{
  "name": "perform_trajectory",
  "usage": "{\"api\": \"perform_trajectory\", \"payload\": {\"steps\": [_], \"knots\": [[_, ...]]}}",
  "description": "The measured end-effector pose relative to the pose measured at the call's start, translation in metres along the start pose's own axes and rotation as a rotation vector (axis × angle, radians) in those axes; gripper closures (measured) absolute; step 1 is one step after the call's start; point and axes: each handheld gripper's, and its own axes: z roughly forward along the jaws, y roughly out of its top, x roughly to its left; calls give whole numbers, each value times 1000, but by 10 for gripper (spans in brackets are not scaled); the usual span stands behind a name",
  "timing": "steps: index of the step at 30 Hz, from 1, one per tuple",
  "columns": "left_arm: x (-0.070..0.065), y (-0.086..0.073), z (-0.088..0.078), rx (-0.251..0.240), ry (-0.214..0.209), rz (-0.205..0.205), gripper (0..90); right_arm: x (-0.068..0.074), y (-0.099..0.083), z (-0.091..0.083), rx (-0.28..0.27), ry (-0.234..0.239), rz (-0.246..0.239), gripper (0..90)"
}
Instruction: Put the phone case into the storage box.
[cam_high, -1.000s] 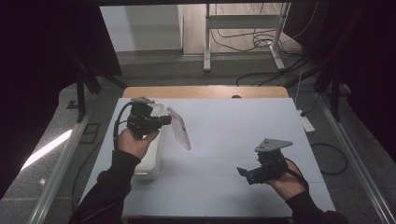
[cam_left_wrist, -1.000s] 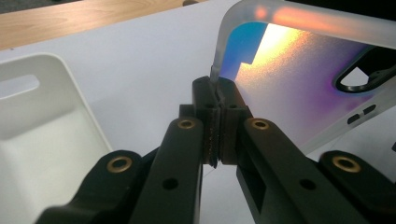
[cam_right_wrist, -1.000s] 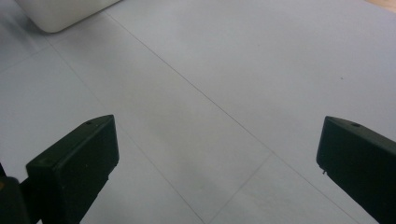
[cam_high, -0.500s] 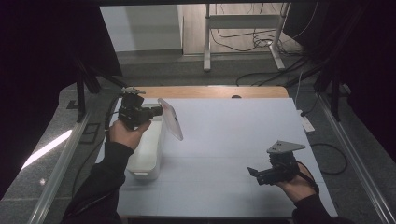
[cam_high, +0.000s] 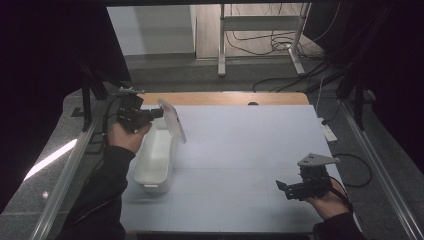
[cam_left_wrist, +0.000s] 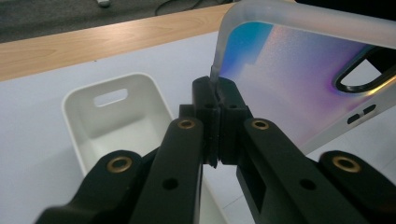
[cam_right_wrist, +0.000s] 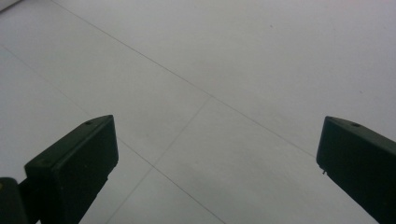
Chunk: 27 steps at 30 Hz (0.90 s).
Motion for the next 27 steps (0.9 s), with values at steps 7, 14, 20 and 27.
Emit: {"api": "perform_trajectory", "payload": {"steps": [7,14,20,27], "knots": [[11,5,-1,4,32,-13,883,-5,-11,-10,2,-17,40,0],[20,8,-1,3,62,-25,883,-7,-18,-17,1,-31,52,0],[26,11,0,2,92,-28,883,-8,-23,-23,-9,-46,71,0],[30,14,4,6,123,-26,883,-6,-24,-24,-18,-59,67,0]]}}
